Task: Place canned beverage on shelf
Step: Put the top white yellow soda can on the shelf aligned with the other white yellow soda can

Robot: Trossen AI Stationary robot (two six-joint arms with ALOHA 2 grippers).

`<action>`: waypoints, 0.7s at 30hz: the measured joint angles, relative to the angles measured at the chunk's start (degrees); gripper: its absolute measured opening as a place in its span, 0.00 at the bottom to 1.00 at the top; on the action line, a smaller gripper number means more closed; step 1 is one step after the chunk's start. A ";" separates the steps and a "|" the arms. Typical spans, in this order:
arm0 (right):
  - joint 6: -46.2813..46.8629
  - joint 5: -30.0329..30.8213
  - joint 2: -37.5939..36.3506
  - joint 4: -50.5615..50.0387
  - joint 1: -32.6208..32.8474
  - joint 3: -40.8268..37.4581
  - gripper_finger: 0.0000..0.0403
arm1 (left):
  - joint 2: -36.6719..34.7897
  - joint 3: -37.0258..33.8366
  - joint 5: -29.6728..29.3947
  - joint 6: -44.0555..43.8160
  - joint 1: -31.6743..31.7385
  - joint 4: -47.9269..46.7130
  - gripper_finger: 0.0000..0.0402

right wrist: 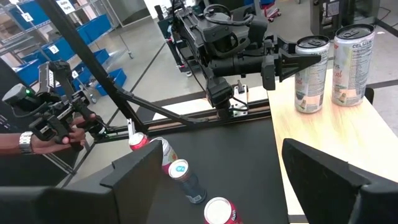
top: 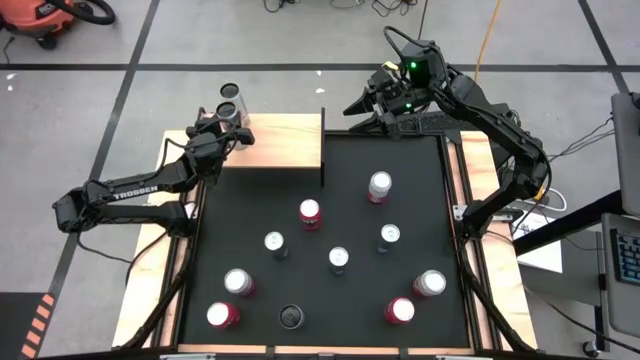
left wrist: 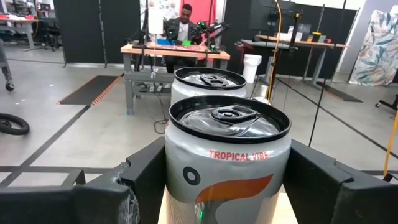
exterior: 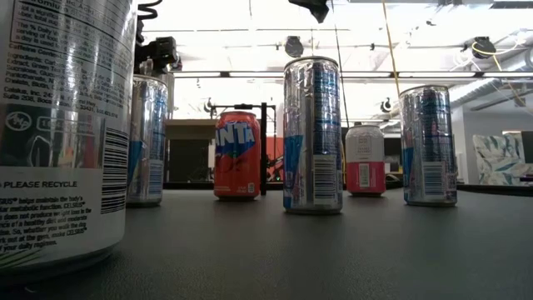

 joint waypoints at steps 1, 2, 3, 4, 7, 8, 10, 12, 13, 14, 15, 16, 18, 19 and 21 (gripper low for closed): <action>0.00 -0.01 0.00 0.00 0.00 0.00 0.77 | 0.00 0.00 0.00 0.00 0.00 -0.02 0.64; 0.00 -0.02 0.00 0.00 0.00 0.00 0.77 | 0.00 0.00 0.00 0.00 0.00 -0.02 0.64; 0.00 -0.02 0.00 0.00 0.00 0.00 0.77 | 0.00 0.00 0.00 0.00 0.00 -0.04 0.64; 0.00 -0.02 0.00 0.00 0.00 0.00 0.77 | 0.00 -0.02 0.00 0.00 0.00 -0.04 0.64; -0.02 -0.02 0.00 0.00 0.00 0.00 0.77 | 0.00 -0.02 0.00 0.02 0.00 -0.04 0.64; 0.00 0.00 0.00 0.00 0.00 0.00 0.77 | 0.00 -0.02 0.00 0.02 0.00 -0.04 0.64; -0.01 -0.02 0.00 0.00 0.00 0.00 0.77 | 0.00 -0.02 0.00 0.02 0.00 -0.04 0.64; -0.15 -0.02 0.00 0.00 0.00 0.00 0.77 | 0.00 -0.02 0.00 0.06 0.00 -0.04 0.65; -0.20 -0.02 0.00 0.00 0.00 0.00 0.77 | 0.04 -0.02 0.00 0.07 0.00 -0.04 0.66; -0.20 -0.02 0.00 0.00 0.00 0.00 0.77 | 0.05 -0.03 -0.02 0.09 0.00 -0.04 0.67; -0.20 -0.02 0.00 0.00 -0.02 0.00 0.77 | 0.05 -0.04 -0.02 0.11 0.00 -0.04 0.69; -0.20 -0.02 0.00 0.00 0.00 0.00 0.77 | 0.05 -0.07 0.00 0.11 0.00 -0.09 0.72; -0.20 -0.02 0.00 0.00 0.00 0.00 0.77 | 0.21 -0.31 0.00 0.13 0.02 -0.82 0.77; -0.15 -0.02 0.00 0.00 0.00 0.00 0.77 | 0.24 -0.31 0.00 0.14 0.02 -0.93 0.79; 0.24 -0.02 0.00 -0.01 -0.01 0.00 0.77 | 0.09 -0.31 -0.03 0.15 0.02 0.02 0.83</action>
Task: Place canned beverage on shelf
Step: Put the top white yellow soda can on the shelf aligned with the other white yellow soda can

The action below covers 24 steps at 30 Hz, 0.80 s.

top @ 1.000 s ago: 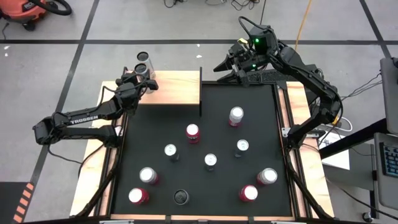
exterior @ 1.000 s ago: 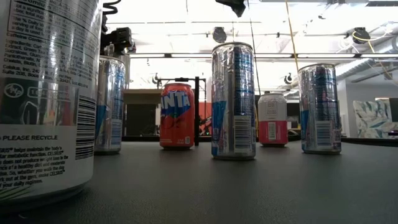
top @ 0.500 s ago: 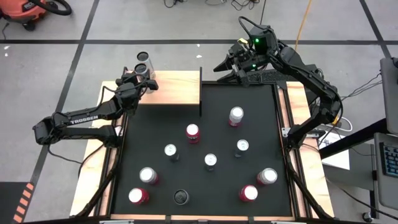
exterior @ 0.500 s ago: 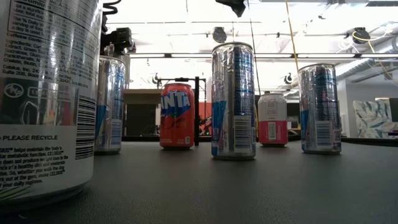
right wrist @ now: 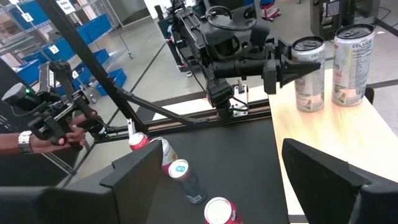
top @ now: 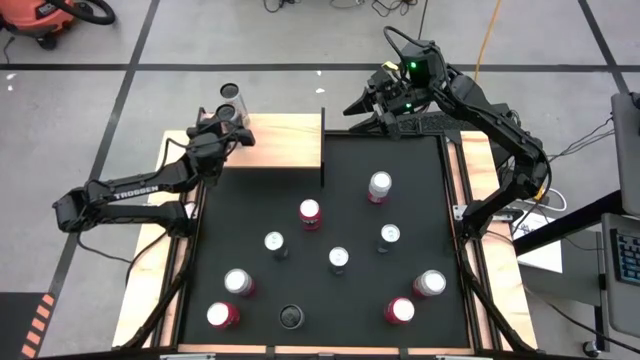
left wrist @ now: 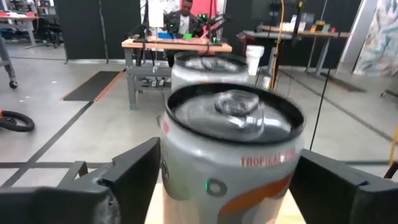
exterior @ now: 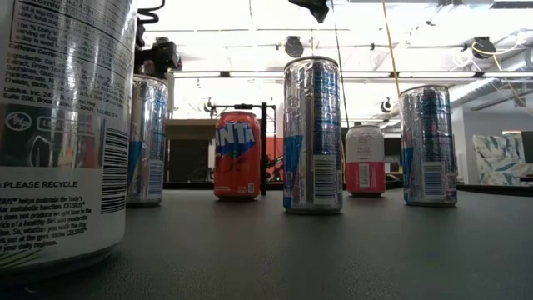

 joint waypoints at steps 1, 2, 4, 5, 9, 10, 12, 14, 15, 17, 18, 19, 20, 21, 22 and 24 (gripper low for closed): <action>0.05 0.00 0.00 -0.01 0.00 0.00 0.77 | -0.15 0.02 -0.01 0.14 0.00 0.64 0.85; 0.07 0.00 0.00 -0.01 0.00 0.00 0.77 | -0.30 0.02 -0.01 0.48 0.00 1.17 0.87; 0.15 0.00 0.00 -0.01 0.00 0.00 0.77 | -0.67 0.02 -0.01 1.95 -0.05 2.97 0.89; 0.15 -0.02 0.00 -0.01 0.01 0.00 0.77 | -1.00 0.05 -0.01 3.04 -0.11 3.96 0.89; 0.17 0.00 0.00 -0.16 0.01 0.00 0.77 | -2.29 1.44 -0.19 6.36 -0.13 4.87 0.90; 0.17 0.00 0.00 -0.36 0.01 0.00 0.77 | -2.65 1.97 -0.14 7.13 -0.13 4.88 0.90; 0.18 -0.01 0.00 -0.74 0.01 0.00 0.77 | -3.38 3.26 0.91 8.12 -0.13 4.98 0.90; 0.18 0.00 0.00 -0.98 0.01 0.00 0.77 | -4.03 4.80 1.92 9.19 -0.60 4.89 0.90; 0.18 0.00 0.00 -1.03 0.00 0.00 0.77 | -4.31 5.85 2.14 9.75 -1.12 4.68 0.90; 0.17 -0.02 0.00 -1.08 -0.01 0.00 0.77 | -4.99 7.97 2.25 12.00 -2.67 3.60 0.90; 0.17 0.00 0.00 -1.13 0.01 0.00 0.77 | -5.26 9.30 2.24 13.14 -3.62 2.82 0.90; 0.18 0.00 0.00 -1.15 -0.01 0.00 0.77 | -5.52 10.75 2.15 14.02 -4.71 1.43 0.90; 0.19 0.00 0.00 -1.26 -0.01 0.00 0.77 | -5.74 12.34 1.70 14.78 -5.92 -0.61 0.90; 0.20 0.00 0.00 -1.40 0.01 0.00 0.77 | -5.79 13.99 1.19 15.07 -7.17 -3.11 0.90; 0.18 0.00 0.00 -1.57 0.01 0.00 0.77 | -5.79 15.67 0.67 15.06 -8.42 -5.80 0.90; 0.19 0.00 0.00 -1.82 0.01 0.00 0.77 | -5.74 18.85 -0.52 13.75 -11.15 -12.65 0.90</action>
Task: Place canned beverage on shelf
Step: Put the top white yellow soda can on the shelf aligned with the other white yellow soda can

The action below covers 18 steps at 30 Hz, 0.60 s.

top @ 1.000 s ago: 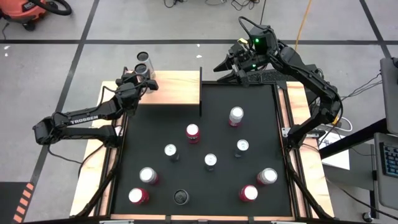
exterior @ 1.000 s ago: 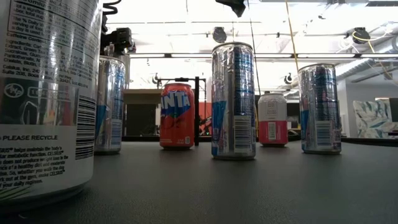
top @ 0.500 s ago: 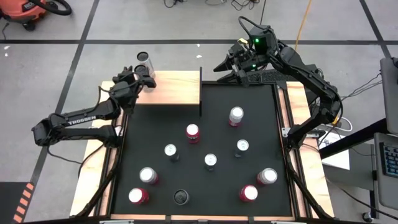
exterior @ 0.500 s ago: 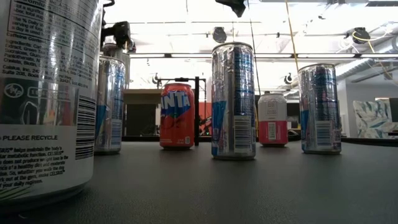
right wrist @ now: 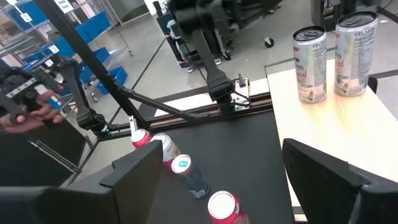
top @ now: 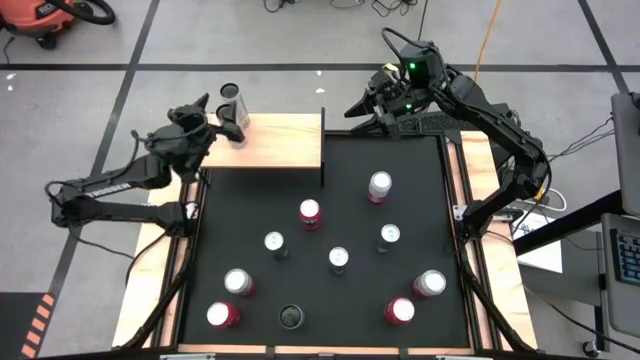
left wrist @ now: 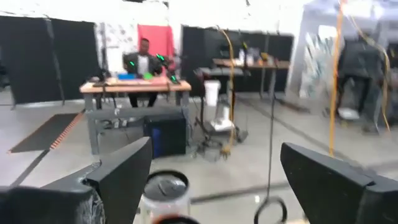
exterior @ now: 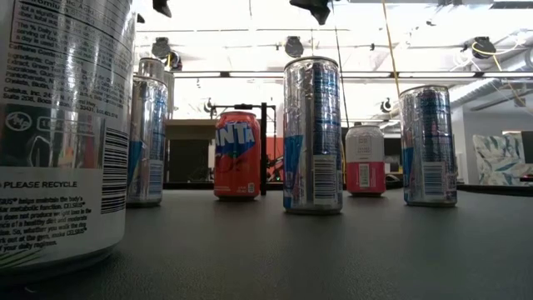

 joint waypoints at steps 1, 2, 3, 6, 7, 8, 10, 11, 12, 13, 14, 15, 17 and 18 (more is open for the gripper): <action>-0.02 0.00 0.00 0.04 0.00 0.00 0.77 | 0.15 1.46 -0.49 -1.63 -1.44 -3.43 0.90; -0.06 0.00 0.00 0.06 -0.02 0.00 0.77 | 0.34 2.75 -0.80 -3.81 -2.98 -6.72 0.90; -0.13 0.00 0.00 0.07 -0.01 0.00 0.77 | 0.40 4.10 -0.87 -6.95 -4.61 -10.81 0.90; -0.30 0.10 0.00 0.06 -0.02 0.00 0.77 | 0.39 5.63 -0.89 -19.40 -9.55 -21.80 0.90; -0.31 0.15 0.00 0.06 -0.02 0.00 0.77 | 0.33 5.63 -0.89 -23.71 -11.17 -25.28 0.90; -0.39 0.20 0.00 0.08 -0.02 0.00 0.77 | 0.32 5.62 -0.89 -28.08 -12.75 -28.96 0.90; -0.44 0.27 0.00 0.08 -0.02 0.00 0.77 | 0.77 5.61 -0.91 -36.40 -15.65 -35.82 0.90; -0.49 0.34 0.00 0.08 -0.02 0.00 0.77 | 1.32 5.61 -0.96 -40.41 -16.92 -38.95 0.90; -0.63 0.56 0.00 0.08 -0.02 0.00 0.77 | 1.94 5.61 -0.97 -43.80 -18.04 -42.10 0.90; -0.84 1.30 0.00 0.07 -0.02 0.00 0.77 | 2.68 5.60 -1.05 -46.92 -18.96 -45.14 0.90; -1.13 1.83 0.00 0.10 -0.02 0.00 0.77 | 3.44 5.59 -1.10 -49.73 -19.58 -47.97 0.90; -1.38 1.87 0.00 0.09 -0.02 0.00 0.77 | 4.26 5.59 -1.42 -52.32 -19.96 -50.83 0.90; -1.48 2.03 0.00 0.25 -0.04 0.00 0.77 | 5.75 5.59 -1.96 -56.93 -20.09 -56.11 0.90; -1.50 2.41 0.00 0.42 -0.04 0.00 0.77 | 6.61 5.59 -2.14 -59.27 -19.98 -58.48 0.90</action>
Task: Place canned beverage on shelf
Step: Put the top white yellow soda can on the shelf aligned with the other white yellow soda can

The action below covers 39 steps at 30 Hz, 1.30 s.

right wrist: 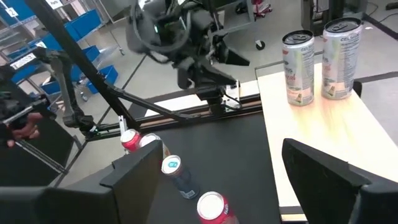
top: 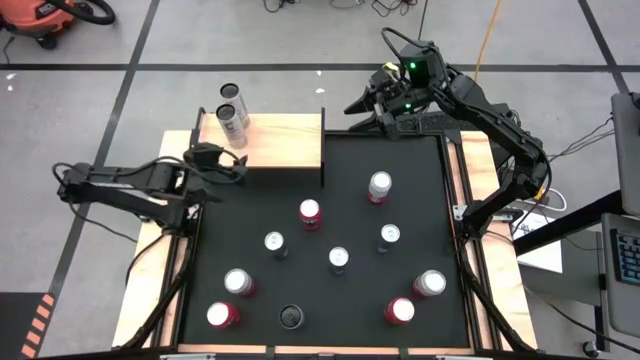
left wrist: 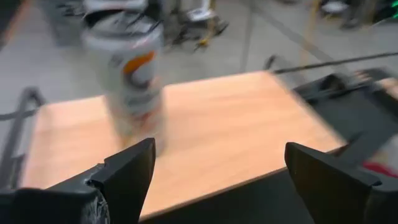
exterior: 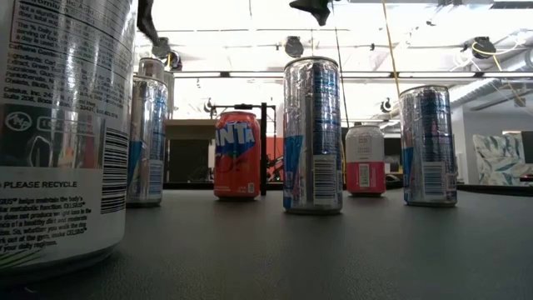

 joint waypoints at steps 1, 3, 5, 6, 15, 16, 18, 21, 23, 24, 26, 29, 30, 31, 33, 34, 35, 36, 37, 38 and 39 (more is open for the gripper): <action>-0.01 0.71 0.00 0.12 0.00 0.00 0.77 | 0.88 0.00 -0.35 -1.92 0.25 -2.04 0.90; 0.00 0.83 0.00 0.09 0.00 0.00 0.77 | 2.36 -0.01 -0.69 -4.92 1.02 -5.20 0.90; 0.00 0.89 0.00 0.09 0.00 0.00 0.77 | 3.34 -0.02 -0.65 -7.01 1.81 -6.57 0.89; -0.01 0.89 0.00 0.10 0.00 0.00 0.77 | 3.75 -0.02 -0.63 -7.15 2.25 -6.57 0.87; 0.20 0.89 0.00 0.09 0.00 0.00 0.77 | 4.35 -0.03 2.58 -6.55 7.15 -4.10 0.67; 0.20 0.89 0.00 0.09 0.00 0.00 0.77 | 4.35 -0.02 2.63 -5.71 7.62 -3.98 0.65; 0.42 0.89 0.00 0.09 0.00 0.00 0.77 | 4.32 -0.02 2.78 -3.75 8.52 -3.16 0.62; 0.46 0.89 0.00 0.04 0.00 0.00 0.77 | 3.47 -0.04 3.94 -1.26 9.64 -0.51 0.58; 0.82 0.89 0.00 0.06 0.00 0.00 0.77 | 2.78 -0.03 4.72 0.74 10.24 0.78 0.55; 1.04 0.88 0.00 0.07 0.00 0.00 0.77 | 2.52 -0.03 4.83 1.49 10.61 1.03 0.53; 1.36 0.89 0.00 0.07 0.00 0.00 0.77 | 1.88 -0.04 4.94 2.51 11.63 0.88 0.51; 1.50 0.77 0.00 0.05 0.00 0.00 0.77 | 0.64 -0.04 4.93 3.95 13.41 0.91 0.46; 1.49 0.74 0.00 0.05 0.01 0.00 0.77 | 0.37 -0.02 4.88 4.35 13.96 1.12 0.45; 1.49 0.72 0.00 0.06 0.00 0.00 0.77 | 0.16 -0.04 4.85 5.35 14.53 1.67 0.44; 1.42 0.72 0.00 0.05 0.02 0.00 0.77 | 0.06 -0.04 4.76 7.72 15.59 3.15 0.43; 1.37 0.72 0.00 0.05 0.02 0.00 0.77 | 0.06 -0.03 4.76 8.91 16.06 3.83 0.42; 1.29 0.70 0.00 0.05 0.02 0.00 0.77 | 0.09 -0.04 4.76 9.93 16.51 4.57 0.42; 1.25 0.68 0.00 0.05 0.02 0.00 0.77 | 0.09 -0.04 4.79 10.89 16.93 5.34 0.42; 1.22 0.68 0.00 0.05 0.02 0.00 0.77 | 0.06 -0.04 4.77 11.40 17.37 5.85 0.42; 1.20 0.68 0.00 0.05 0.02 0.00 0.77 | 0.06 -0.04 4.78 12.13 17.82 6.20 0.42; 1.14 0.68 0.00 0.05 0.02 0.00 0.77 | 0.06 -0.04 4.84 12.65 18.24 6.63 0.41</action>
